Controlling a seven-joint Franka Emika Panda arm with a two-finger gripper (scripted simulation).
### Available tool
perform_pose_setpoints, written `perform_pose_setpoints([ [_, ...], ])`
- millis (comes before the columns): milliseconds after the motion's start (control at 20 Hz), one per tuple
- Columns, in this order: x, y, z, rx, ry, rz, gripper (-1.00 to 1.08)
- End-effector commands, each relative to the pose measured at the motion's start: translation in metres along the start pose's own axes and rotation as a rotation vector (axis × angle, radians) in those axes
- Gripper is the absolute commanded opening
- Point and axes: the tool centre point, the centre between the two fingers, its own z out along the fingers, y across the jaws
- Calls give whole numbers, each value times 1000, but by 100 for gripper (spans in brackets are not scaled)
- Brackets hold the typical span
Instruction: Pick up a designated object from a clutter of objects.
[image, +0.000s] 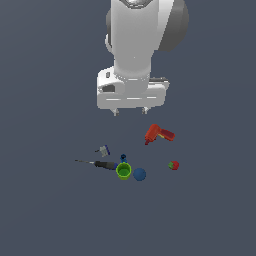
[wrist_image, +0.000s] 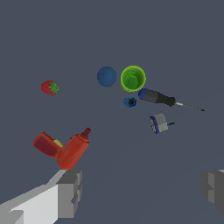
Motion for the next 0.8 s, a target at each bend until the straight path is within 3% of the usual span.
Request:
perform_pose_setpoints([
  [0,1,1,1,0,1,1,100],
  [400,16,5,27,2,14,-6,100],
  [750,38,13,76,4,37,-17,100],
])
